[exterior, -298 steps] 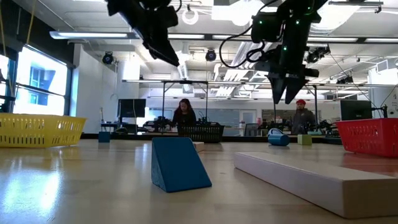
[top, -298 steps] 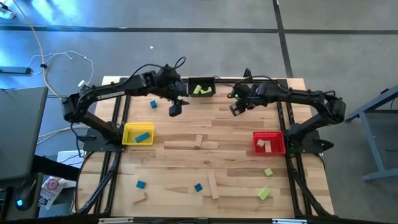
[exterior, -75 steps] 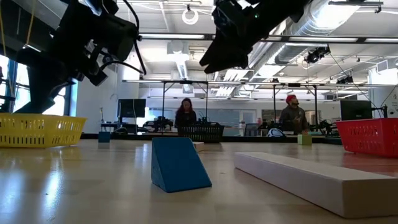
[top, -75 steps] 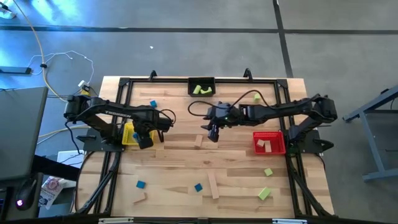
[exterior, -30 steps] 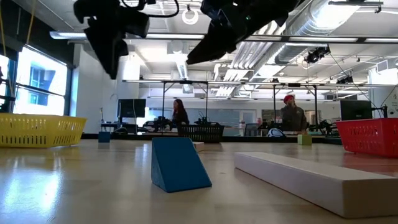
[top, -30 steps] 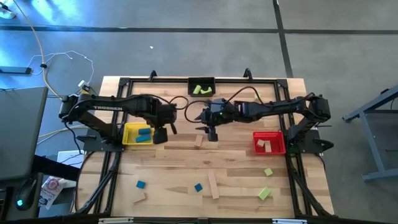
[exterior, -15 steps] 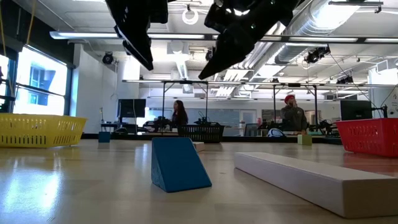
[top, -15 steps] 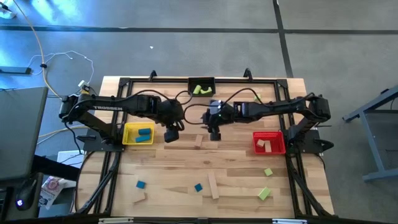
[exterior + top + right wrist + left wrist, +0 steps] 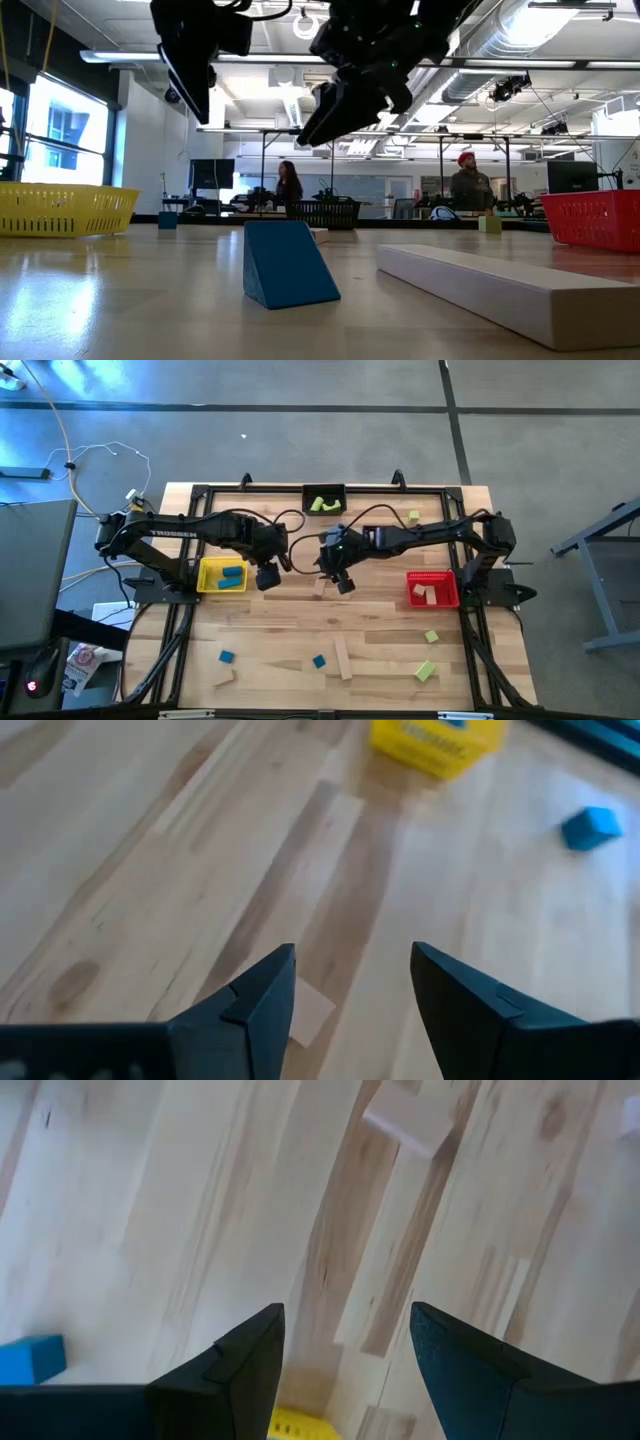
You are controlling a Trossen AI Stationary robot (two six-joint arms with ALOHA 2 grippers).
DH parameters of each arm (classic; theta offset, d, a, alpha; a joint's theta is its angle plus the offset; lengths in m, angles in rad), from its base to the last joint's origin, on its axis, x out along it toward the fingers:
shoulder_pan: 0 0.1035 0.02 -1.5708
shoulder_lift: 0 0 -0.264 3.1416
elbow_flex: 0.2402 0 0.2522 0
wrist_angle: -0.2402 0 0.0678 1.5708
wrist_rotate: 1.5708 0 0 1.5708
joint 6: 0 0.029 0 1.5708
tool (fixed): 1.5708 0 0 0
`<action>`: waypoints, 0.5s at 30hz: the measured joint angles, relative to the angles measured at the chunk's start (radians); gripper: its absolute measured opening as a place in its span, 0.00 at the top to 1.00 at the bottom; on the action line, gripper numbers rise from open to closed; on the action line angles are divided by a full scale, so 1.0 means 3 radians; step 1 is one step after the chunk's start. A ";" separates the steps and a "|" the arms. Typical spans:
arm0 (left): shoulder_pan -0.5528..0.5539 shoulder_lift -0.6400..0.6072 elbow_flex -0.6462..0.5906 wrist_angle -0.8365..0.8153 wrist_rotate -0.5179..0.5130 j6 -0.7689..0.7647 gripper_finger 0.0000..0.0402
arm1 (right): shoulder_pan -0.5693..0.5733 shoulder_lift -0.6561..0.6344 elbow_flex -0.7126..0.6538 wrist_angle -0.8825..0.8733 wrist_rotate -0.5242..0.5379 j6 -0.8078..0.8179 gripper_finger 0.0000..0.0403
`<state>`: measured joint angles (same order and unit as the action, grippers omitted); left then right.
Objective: Sort & place blocks by color
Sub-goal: Put the light brown block into the red bin
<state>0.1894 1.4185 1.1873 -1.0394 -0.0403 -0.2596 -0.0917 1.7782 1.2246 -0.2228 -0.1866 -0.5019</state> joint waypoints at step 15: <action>-0.0001 0.0001 0.0000 -0.0039 -0.0003 -0.0060 0.49 | 0.0183 0.0478 0.0258 -0.0347 0.0102 -0.1243 0.54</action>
<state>0.1890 1.4189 1.1873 -1.0511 -0.0411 -0.2775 -0.0368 1.9217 1.3022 -0.3268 -0.1561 -0.8747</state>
